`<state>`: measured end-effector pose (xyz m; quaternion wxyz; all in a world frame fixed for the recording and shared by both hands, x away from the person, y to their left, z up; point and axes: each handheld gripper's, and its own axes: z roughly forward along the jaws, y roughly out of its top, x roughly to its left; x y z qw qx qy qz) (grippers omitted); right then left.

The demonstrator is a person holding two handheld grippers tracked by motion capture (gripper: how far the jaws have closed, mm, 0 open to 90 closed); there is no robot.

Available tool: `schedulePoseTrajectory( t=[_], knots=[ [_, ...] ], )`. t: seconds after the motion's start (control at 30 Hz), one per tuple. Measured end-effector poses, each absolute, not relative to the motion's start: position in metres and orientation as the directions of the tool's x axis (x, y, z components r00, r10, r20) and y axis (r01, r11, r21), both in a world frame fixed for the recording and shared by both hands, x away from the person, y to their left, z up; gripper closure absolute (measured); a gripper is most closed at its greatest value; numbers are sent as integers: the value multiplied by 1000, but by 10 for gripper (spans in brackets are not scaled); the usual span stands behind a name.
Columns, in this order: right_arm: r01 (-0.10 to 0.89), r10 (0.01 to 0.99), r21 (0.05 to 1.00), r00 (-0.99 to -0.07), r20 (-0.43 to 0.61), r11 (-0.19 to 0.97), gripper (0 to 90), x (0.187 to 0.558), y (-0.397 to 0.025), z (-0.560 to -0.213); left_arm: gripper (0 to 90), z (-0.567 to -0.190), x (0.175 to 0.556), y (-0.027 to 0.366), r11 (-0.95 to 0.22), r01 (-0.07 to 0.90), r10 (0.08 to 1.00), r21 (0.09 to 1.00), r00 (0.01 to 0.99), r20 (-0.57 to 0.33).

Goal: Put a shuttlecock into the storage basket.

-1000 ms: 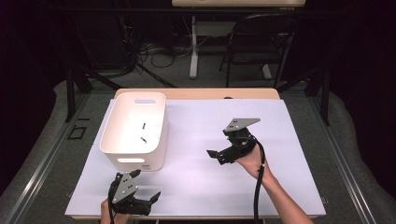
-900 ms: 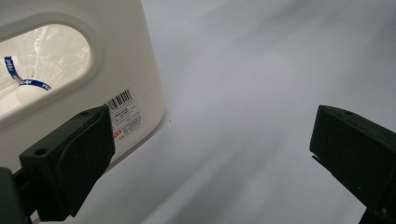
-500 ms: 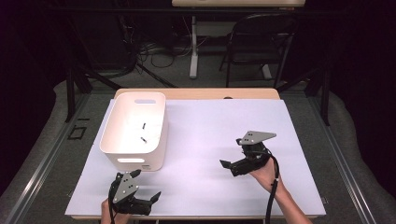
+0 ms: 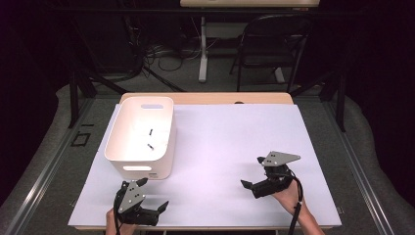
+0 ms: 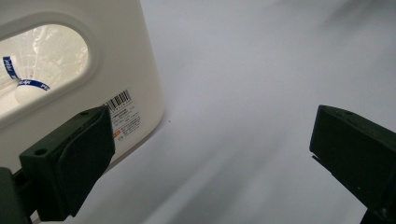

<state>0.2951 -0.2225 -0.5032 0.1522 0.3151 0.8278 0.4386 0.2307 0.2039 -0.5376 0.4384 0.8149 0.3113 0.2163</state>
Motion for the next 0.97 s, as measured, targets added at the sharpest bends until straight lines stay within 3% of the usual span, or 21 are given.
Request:
schedulePoseTrajectory(
  t=[0.97],
  knots=[
    [369,718,854,-696,-9,368,0,241,-257,-535,0,-544,235,203,-434,335,689,836,722,69]
  ],
)
